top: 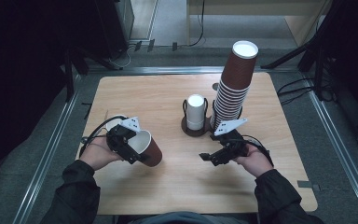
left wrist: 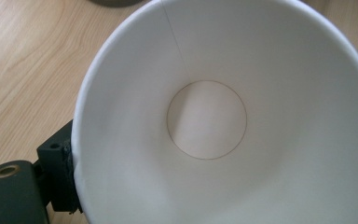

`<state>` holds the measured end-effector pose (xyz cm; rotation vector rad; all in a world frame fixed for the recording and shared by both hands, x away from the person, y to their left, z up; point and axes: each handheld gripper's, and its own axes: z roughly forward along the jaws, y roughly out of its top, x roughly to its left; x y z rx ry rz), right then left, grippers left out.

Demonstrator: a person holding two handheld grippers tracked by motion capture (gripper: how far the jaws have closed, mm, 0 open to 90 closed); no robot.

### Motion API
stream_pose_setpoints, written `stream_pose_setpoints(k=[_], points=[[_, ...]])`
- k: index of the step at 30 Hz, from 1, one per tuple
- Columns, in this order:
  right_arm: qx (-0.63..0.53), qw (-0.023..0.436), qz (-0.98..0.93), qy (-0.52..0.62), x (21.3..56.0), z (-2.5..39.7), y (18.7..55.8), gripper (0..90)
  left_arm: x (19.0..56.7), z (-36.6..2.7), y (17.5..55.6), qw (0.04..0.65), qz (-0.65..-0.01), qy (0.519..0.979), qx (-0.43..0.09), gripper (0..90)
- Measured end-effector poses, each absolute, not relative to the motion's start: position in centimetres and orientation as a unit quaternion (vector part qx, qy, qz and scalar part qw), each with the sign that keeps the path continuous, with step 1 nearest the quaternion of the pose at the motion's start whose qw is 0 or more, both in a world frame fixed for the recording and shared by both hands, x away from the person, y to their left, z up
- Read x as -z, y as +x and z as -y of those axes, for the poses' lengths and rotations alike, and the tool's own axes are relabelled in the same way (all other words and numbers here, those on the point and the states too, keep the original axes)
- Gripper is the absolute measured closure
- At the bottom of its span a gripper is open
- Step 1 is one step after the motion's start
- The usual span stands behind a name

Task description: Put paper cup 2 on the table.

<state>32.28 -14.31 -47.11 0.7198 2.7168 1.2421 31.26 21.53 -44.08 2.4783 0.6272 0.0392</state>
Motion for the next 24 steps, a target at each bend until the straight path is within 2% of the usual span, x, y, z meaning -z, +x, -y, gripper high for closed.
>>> stream_pose_setpoints(k=[14,24], points=[[-0.397,0.033,-0.887,0.233,47.2,14.2,32.4,14.5,44.2,-24.7,31.6,0.276,-0.275,0.921,-0.028,8.0],[-0.392,0.034,-0.889,0.233,47.3,13.9,32.6,14.6,44.7,-26.1,31.5,0.233,-0.306,0.922,-0.045,7.7]])
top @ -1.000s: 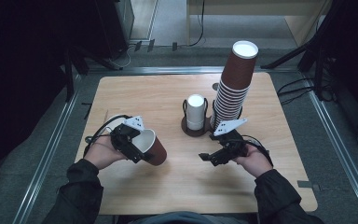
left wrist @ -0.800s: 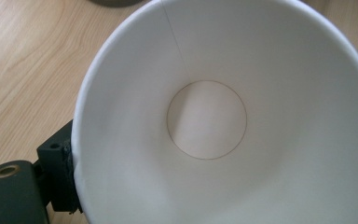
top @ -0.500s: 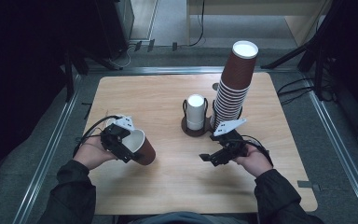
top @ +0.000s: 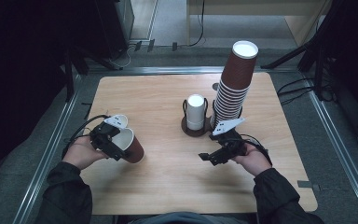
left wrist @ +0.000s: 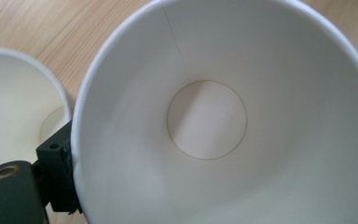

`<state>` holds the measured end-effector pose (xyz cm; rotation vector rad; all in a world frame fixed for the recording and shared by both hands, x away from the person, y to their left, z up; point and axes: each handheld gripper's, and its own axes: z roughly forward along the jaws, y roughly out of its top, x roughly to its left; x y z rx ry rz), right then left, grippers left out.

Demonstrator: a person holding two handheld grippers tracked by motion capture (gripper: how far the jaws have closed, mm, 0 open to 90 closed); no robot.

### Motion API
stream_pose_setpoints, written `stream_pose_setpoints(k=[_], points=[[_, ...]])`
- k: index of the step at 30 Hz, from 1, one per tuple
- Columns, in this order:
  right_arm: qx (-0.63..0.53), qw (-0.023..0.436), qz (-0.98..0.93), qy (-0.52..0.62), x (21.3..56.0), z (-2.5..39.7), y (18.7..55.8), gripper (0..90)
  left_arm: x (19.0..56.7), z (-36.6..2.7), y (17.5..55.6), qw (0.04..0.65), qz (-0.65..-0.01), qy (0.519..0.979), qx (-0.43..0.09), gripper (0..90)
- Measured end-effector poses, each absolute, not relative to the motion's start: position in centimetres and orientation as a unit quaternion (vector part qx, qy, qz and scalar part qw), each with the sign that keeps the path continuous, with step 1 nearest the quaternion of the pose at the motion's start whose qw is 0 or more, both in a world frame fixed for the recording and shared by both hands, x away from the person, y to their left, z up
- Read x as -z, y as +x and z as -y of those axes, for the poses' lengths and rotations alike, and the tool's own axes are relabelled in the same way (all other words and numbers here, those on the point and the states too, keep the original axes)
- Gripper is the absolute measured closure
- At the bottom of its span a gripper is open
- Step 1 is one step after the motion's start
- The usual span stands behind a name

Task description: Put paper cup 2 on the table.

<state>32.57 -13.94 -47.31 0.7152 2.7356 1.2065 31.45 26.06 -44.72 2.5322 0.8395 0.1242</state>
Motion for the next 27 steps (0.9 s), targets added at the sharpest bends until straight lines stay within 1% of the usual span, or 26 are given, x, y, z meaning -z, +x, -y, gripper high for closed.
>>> stream_pose_setpoints(k=[5,8,15,19,27], points=[[-0.391,0.037,-0.888,0.238,47.3,13.9,32.8,14.6,45.0,-26.4,31.2,0.223,-0.307,0.924,-0.052,7.4],[-0.391,0.036,-0.889,0.237,47.4,13.8,32.9,14.6,45.1,-26.4,31.3,0.219,-0.310,0.924,-0.048,7.3],[-0.390,0.035,-0.889,0.238,47.3,13.7,33.1,14.6,45.9,-26.4,31.2,0.195,-0.309,0.929,-0.052,6.9],[-0.389,0.035,-0.889,0.237,47.3,13.7,33.0,14.6,46.0,-26.3,31.2,0.194,-0.307,0.930,-0.062,6.5],[-0.390,0.033,-0.889,0.236,47.4,13.6,33.1,14.6,46.2,-26.1,31.2,0.194,-0.305,0.930,-0.065,6.2]])
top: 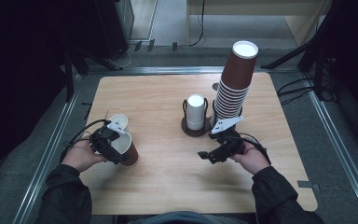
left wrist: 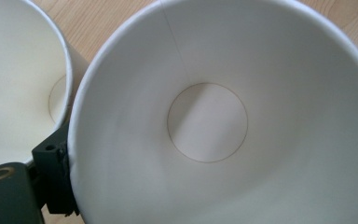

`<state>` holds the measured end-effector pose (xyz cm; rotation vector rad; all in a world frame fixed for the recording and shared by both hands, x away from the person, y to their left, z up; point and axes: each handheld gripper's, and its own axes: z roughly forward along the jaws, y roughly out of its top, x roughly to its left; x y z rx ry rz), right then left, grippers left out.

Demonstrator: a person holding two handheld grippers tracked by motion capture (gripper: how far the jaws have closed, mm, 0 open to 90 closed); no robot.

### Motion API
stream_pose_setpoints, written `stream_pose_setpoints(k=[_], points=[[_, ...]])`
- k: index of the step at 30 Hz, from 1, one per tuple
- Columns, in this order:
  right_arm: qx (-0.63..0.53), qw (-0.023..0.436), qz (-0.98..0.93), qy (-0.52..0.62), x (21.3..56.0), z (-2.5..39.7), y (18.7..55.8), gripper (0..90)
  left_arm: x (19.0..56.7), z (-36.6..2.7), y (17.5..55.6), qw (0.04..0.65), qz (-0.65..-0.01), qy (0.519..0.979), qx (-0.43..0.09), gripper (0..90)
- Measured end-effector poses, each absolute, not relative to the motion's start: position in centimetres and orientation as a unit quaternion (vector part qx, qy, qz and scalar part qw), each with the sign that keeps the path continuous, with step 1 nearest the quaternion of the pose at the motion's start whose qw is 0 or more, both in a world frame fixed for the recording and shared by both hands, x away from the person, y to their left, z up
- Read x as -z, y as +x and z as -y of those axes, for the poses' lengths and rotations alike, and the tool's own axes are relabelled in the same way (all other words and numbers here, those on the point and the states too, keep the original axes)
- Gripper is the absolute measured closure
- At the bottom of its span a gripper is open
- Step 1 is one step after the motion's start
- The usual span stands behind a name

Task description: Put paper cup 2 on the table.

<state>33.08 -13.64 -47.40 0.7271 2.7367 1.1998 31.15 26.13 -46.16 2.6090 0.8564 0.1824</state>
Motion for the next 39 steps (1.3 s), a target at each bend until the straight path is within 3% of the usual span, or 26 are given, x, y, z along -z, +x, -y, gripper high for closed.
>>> stream_pose_setpoints(k=[24,39], points=[[-0.390,0.030,-0.890,0.235,47.5,13.6,33.0,14.6,46.1,-26.0,31.2,0.215,-0.301,0.927,-0.065,0.0],[-0.384,0.031,-0.893,0.234,47.6,13.6,32.8,14.6,44.3,-26.7,30.9,0.276,-0.309,0.908,-0.062,0.0]])
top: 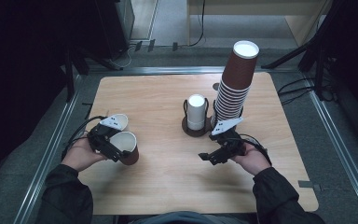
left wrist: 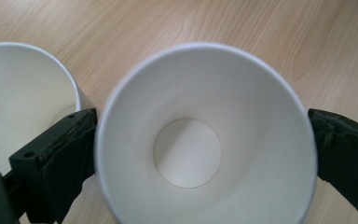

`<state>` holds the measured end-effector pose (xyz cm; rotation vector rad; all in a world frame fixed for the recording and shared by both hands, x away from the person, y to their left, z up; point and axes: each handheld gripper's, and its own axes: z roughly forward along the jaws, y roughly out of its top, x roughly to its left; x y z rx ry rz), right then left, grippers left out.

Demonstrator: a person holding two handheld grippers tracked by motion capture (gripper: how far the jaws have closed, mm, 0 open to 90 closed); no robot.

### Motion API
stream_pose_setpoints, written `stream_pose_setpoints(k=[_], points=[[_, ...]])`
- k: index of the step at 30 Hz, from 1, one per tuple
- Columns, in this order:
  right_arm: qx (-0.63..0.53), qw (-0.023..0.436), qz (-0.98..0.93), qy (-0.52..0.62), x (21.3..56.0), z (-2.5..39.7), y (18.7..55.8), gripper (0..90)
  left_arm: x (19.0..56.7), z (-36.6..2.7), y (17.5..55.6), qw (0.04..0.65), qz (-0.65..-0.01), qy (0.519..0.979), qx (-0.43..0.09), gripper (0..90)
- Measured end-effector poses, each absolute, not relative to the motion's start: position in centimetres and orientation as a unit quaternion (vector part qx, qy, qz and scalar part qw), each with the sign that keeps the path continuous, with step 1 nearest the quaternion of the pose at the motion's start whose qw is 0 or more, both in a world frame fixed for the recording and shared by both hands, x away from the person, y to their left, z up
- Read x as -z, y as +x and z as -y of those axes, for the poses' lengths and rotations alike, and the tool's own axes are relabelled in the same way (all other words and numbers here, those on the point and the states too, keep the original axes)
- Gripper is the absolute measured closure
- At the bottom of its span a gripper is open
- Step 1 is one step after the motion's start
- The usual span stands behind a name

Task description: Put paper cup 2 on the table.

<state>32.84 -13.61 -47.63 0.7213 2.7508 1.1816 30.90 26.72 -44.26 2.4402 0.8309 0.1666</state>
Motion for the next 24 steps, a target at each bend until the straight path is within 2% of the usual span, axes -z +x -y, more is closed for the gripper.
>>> stream_pose_setpoints(k=[7,10,13,24], points=[[-0.383,0.031,-0.893,0.234,47.7,13.6,32.9,14.6,42.9,-26.9,30.6,0.289,-0.307,0.904,-0.075,0.0],[-0.383,0.031,-0.893,0.235,47.7,13.6,32.9,14.7,41.9,-26.9,30.4,0.313,-0.305,0.895,-0.087,0.0],[-0.383,0.031,-0.893,0.236,47.6,13.6,32.8,14.8,41.1,-26.2,30.2,0.333,-0.297,0.891,-0.083,0.0],[-0.405,0.043,-0.883,0.232,47.0,13.7,31.9,15.1,40.9,-22.5,31.2,0.336,-0.283,0.897,-0.055,0.0]])
